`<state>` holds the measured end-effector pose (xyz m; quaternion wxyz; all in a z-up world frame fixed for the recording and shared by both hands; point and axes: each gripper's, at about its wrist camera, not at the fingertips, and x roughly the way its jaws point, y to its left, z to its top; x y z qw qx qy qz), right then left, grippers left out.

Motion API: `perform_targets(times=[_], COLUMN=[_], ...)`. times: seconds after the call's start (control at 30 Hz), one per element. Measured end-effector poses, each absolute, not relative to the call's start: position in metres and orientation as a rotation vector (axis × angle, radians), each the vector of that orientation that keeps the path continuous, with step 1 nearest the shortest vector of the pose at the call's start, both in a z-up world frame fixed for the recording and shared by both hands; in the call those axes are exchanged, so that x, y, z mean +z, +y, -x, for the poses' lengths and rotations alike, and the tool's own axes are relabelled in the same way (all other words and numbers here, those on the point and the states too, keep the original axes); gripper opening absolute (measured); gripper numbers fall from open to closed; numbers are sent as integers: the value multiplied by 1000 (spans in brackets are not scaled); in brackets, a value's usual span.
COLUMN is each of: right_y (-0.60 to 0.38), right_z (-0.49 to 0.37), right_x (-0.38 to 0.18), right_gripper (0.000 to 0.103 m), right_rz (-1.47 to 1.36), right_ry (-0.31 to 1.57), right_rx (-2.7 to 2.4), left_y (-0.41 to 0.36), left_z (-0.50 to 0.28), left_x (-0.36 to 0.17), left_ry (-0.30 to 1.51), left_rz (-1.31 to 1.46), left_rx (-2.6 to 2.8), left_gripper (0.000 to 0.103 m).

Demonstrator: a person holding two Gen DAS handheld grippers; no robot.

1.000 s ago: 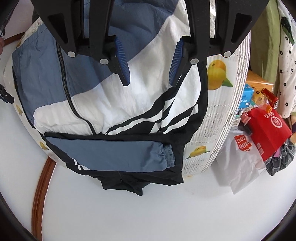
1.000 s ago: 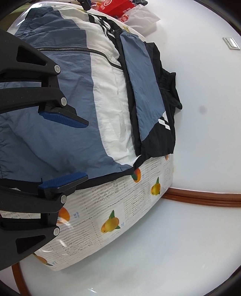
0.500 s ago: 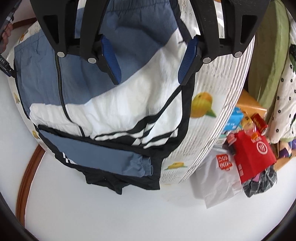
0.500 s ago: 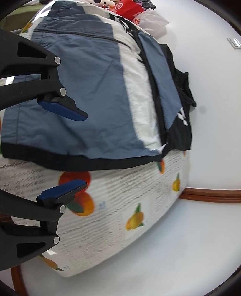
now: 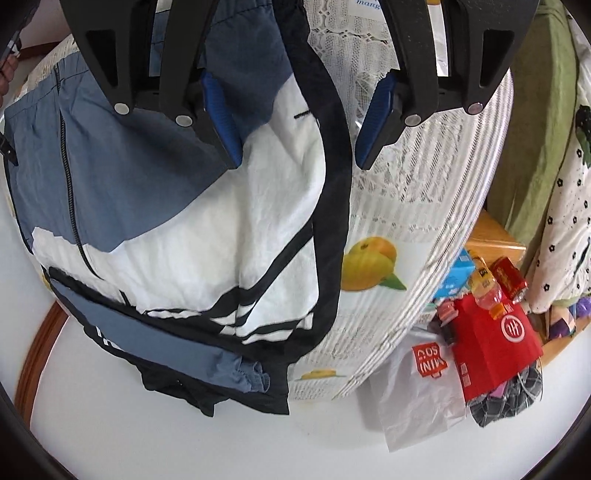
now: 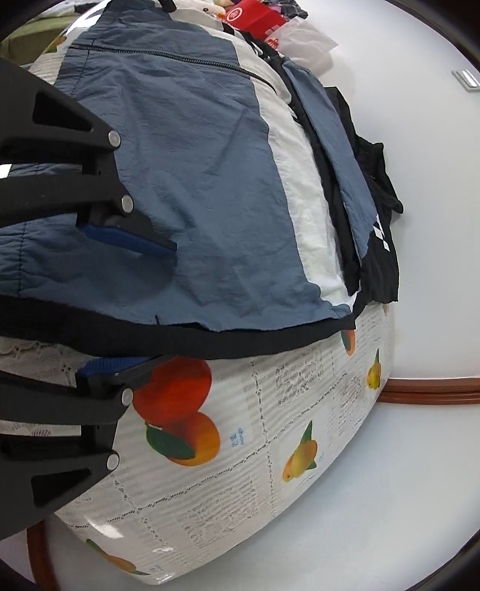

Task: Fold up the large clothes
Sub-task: 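Close both tools on the jacket hem edge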

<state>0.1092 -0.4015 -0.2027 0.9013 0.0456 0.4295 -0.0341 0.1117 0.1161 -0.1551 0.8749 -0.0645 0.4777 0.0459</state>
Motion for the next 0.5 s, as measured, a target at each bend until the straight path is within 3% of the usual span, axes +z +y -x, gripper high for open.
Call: perform_targets(times=[0.2, 0.37, 0.4, 0.47, 0.5], right_y=[-393, -393, -393, -390, -389], right_z=[-117, -126, -127, -126, -126], right_x=[-204, -203, -203, -203, -203], right_gripper=[49, 46, 44, 30, 14], right_rz=[-79, -82, -79, -55, -54], right_ry=[874, 883, 883, 877, 871], right_rx=[-68, -46, -46, -53, -50], left_y=[110, 103, 101, 99, 99], left_z=[-110, -115, -116, -118, -119], left_x=[-162, -162, -162, -161, -161], left_ry=[969, 980, 988, 993, 996], left_rz=[104, 110, 104, 110, 119], left_rx=[86, 78, 81, 68, 65], left_gripper=[55, 29, 27, 14, 12])
